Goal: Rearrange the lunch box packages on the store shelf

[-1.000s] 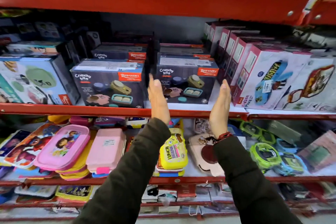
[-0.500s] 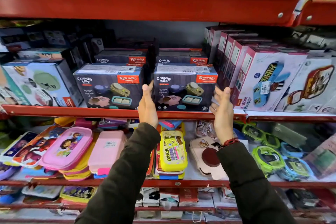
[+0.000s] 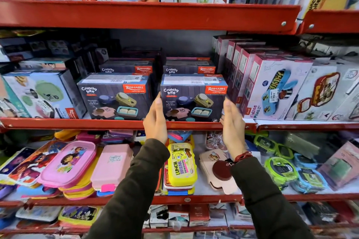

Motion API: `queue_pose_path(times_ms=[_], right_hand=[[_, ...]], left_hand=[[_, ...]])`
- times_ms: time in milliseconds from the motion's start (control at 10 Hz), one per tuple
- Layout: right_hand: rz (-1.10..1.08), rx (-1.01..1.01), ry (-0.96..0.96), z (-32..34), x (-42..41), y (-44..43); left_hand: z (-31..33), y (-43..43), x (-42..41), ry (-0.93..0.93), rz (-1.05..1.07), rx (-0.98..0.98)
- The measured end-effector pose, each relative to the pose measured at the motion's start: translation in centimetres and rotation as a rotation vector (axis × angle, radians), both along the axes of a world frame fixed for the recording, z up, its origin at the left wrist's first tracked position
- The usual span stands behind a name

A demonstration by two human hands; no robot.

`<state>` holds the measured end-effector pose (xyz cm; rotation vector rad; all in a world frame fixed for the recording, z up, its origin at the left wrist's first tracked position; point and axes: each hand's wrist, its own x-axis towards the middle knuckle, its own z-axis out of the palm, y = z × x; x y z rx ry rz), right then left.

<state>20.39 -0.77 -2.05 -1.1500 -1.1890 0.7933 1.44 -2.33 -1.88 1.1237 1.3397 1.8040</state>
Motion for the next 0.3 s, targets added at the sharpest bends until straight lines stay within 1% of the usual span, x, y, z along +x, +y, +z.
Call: queue_pose_path(times_ms=[100, 200, 300], right_hand=[[0.011, 0.01, -0.03, -0.01, 0.09, 0.05], [0.011, -0.014, -0.001, -0.05, 0.21, 0.18], [0.021, -0.064, 0.097, -0.14, 0.49, 0.59]], left_hand=[[0.03, -0.25, 0.2, -0.001, -0.009, -0.006], [0.33, -0.37, 0.29, 0.004, -0.018, -0.007], [0.05, -0.56, 0.62, 0.056, 0.013, -0.019]])
